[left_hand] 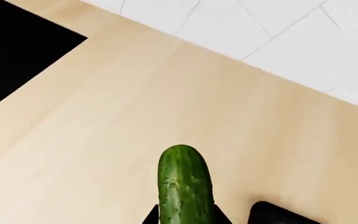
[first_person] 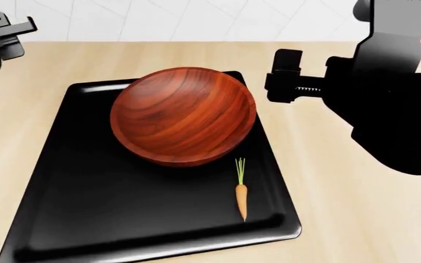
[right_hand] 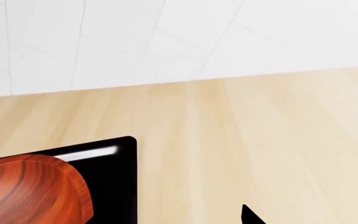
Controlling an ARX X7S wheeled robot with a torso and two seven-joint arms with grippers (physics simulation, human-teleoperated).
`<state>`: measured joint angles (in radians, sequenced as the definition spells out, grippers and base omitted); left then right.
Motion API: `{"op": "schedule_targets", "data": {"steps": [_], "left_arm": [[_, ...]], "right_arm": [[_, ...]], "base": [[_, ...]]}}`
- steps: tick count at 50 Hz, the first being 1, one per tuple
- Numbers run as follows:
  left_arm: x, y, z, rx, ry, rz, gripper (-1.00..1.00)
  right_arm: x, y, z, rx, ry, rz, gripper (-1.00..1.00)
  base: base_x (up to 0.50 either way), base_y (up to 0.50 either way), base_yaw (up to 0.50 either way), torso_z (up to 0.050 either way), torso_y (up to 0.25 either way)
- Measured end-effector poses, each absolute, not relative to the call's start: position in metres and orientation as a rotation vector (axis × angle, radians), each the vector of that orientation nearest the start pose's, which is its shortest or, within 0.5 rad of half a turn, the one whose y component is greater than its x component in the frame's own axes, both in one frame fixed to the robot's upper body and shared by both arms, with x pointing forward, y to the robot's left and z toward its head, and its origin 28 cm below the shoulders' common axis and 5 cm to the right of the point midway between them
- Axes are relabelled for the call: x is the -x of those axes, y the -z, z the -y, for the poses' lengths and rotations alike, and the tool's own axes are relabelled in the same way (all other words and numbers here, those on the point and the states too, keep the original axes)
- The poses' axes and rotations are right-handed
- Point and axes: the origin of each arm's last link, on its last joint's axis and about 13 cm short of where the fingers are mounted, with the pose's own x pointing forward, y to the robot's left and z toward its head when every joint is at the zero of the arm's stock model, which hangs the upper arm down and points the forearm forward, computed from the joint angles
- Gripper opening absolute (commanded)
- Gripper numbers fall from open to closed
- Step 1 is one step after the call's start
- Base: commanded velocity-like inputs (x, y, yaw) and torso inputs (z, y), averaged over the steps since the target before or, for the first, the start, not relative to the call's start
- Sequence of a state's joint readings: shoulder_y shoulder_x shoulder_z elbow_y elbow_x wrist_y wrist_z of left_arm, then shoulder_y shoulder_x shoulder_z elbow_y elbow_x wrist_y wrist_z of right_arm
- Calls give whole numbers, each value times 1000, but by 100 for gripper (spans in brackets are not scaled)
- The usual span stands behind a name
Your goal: Place the two vegetables and bowl onto the tray for setting up a vegetable dip station.
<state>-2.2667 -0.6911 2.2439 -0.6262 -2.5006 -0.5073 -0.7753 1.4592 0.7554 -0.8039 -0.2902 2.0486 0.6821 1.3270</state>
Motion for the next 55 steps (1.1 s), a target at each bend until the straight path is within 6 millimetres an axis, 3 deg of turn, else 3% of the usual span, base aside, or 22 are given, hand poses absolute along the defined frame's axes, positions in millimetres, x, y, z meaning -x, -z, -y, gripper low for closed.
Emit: {"op": "schedule_targets", "data": {"steps": [13, 23, 38, 55], "left_arm": [[-259, -410, -298, 87, -224, -317, -100], [-223, -425, -290, -1, -102, -161, -100], [-190, -429, -288, -117, 45, -31, -100], [-170, -422, -294, -192, 268, 36, -100]], "right_arm": [[-239, -333, 94, -91, -15, -257, 100], [-239, -333, 94, -91, -15, -258, 100], [-239, -332, 94, -90, -13, -259, 100], [-239, -331, 95, -88, -12, -262, 100]], "base": [[0, 0, 0, 0, 0], [0, 0, 0, 0, 0], [0, 0, 0, 0, 0], [0, 0, 0, 0, 0]]}}
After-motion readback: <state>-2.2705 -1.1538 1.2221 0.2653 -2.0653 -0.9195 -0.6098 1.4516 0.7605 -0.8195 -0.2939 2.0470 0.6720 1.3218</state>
